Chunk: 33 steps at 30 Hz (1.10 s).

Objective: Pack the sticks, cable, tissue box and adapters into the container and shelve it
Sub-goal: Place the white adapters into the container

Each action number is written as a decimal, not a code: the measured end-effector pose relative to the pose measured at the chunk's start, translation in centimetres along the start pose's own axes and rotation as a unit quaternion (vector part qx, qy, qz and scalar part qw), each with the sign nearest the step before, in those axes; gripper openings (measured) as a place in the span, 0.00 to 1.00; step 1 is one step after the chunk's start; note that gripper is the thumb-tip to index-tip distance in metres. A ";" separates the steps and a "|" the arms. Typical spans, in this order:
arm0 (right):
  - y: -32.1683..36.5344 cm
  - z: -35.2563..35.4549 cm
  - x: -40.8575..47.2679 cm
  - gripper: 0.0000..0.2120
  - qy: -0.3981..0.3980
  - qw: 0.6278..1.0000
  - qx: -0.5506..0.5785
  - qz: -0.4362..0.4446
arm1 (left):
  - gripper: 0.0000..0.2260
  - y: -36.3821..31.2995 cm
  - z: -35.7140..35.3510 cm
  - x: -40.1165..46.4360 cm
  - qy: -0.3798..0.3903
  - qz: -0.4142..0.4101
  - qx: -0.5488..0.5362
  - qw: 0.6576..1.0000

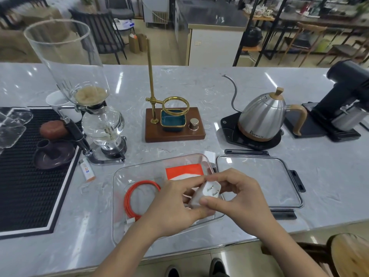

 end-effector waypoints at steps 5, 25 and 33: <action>-0.1 -0.2 -0.2 0.19 -0.019 0.999 0.029 -0.021 | 0.12 -0.2 0.0 0.4 0.010 -0.027 0.049 0.998; -1.5 0.6 -0.7 0.12 0.068 0.988 -0.139 -0.010 | 0.16 1.7 -0.9 0.2 0.022 0.015 0.000 1.000; -2.1 0.2 -0.5 0.07 0.099 0.961 -0.251 0.063 | 0.10 2.0 -1.0 0.2 0.041 0.001 0.006 0.999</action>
Point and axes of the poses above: each hand's wrist, its own x-axis towards the middle knuckle, its own z-axis out of the back of the hand, y = z × x, the point moved 1 cm from there along x, towards the middle knuckle, and after that the axes turned 4 degrees about -z, right-handed, at the moved point
